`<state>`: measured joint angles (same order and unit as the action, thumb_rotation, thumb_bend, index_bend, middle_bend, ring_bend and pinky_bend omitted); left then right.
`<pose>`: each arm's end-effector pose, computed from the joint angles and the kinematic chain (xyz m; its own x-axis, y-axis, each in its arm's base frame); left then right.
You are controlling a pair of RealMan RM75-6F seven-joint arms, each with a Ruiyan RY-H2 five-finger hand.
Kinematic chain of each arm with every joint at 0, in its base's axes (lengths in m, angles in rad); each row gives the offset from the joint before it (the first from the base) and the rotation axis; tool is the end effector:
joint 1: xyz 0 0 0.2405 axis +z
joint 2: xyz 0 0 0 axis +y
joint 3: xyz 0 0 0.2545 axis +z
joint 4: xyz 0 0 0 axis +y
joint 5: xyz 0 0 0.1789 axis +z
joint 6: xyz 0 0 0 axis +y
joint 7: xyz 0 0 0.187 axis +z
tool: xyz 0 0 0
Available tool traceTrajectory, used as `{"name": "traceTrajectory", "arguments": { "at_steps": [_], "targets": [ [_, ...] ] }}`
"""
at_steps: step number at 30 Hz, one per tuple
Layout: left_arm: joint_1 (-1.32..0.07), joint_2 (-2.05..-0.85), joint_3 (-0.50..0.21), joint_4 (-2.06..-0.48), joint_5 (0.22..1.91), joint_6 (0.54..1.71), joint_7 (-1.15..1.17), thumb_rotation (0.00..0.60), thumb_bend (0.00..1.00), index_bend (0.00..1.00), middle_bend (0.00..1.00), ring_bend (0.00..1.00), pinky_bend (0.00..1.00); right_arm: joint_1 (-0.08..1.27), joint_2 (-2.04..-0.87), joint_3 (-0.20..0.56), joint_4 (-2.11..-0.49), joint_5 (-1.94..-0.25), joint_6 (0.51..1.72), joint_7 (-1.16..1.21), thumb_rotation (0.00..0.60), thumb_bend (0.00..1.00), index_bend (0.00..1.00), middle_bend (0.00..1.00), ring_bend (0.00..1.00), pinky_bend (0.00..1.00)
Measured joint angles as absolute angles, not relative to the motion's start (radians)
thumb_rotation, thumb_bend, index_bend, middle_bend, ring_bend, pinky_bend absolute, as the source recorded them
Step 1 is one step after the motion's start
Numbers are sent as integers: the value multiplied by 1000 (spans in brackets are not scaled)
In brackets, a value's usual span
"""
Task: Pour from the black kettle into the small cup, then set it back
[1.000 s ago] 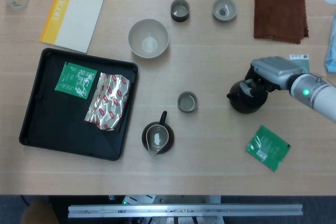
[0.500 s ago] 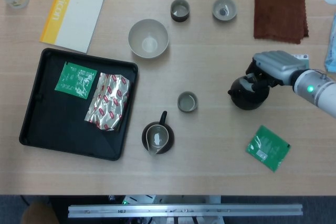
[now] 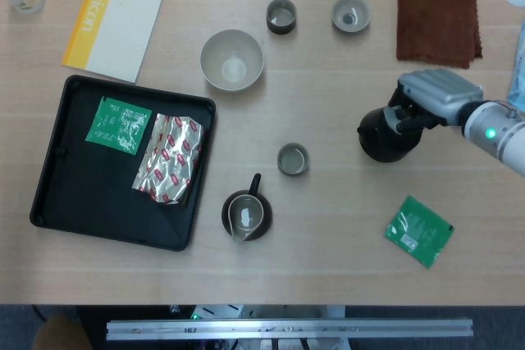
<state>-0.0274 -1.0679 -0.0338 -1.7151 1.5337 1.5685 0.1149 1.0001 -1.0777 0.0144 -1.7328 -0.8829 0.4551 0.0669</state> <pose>-0.2839 0.2006 0.2033 0.4548 -0.0397 0.8897 0.8906 0.0112 -0.4547 -0.1508 -0.3617 0.0507 0.3052 -0.7187 0.6247 -0.9523 -0.2290 0.2018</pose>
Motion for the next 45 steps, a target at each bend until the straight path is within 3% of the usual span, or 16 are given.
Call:
{"name": "traceTrajectory", "arguments": {
  "at_steps": [20,45],
  "targets": [
    [-19,-1068,-35,-1720,1536,1587,140,600,432,154,241,190,175,1085,-1069,1,-1777,-852,530,-117,459,659,850,821,826,240],
    [-52,-1057,-38,-1751,1584,1564,174,600,432,154,241,190,175,1201,-1171,-47,-1818,-721,649,-341,462,639,850,820,824,241]
  ]
}}
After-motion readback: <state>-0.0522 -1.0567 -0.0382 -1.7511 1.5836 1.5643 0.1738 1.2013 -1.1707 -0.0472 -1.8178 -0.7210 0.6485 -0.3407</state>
